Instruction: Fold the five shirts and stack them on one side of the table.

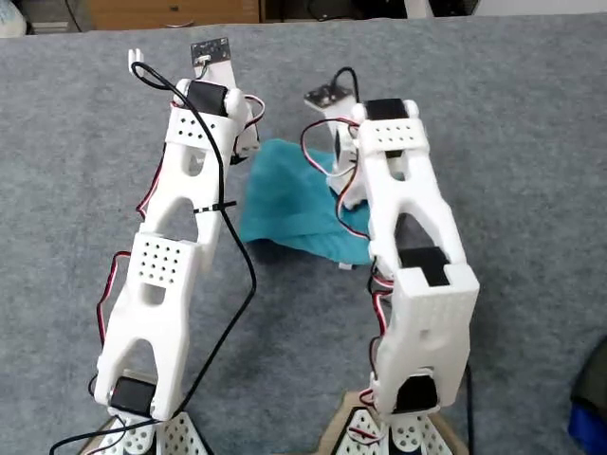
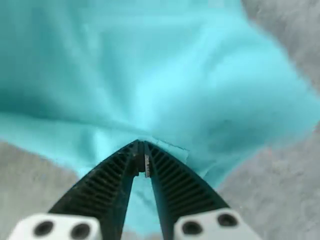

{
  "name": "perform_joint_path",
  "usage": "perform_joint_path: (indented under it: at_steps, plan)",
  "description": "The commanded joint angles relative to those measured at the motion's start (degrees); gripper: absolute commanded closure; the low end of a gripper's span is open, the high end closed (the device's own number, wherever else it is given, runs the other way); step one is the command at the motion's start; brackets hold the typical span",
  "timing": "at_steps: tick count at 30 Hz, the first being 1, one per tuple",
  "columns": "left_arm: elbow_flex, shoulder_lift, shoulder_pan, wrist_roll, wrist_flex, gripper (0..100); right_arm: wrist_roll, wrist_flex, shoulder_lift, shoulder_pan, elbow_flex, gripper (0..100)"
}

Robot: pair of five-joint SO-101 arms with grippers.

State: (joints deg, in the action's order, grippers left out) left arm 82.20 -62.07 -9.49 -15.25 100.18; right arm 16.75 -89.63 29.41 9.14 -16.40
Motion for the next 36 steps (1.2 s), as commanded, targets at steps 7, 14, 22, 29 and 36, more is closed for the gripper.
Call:
perform_joint_path:
  at_steps: [7,14,22,29,36]
  plan:
    - [2.55,0.92,-0.44,0.62,0.44,98,0.44,-12.57,-0.22,-2.59,-2.07,99.1]
    - [-0.35,0.92,-0.44,0.62,0.44,98,0.35,-12.66,-6.73,-8.22,1.1,99.1]
    - [-1.32,1.19,-1.76,0.62,0.44,98,0.35,-5.89,-24.22,-5.58,8.31,99.1]
    - [-1.32,1.1,-4.22,0.62,0.44,98,0.26,15.21,-21.05,0.4,17.45,99.2]
    - [-1.32,1.45,-3.43,0.62,0.44,98,0.26,11.16,-14.37,0.57,20.0,99.2]
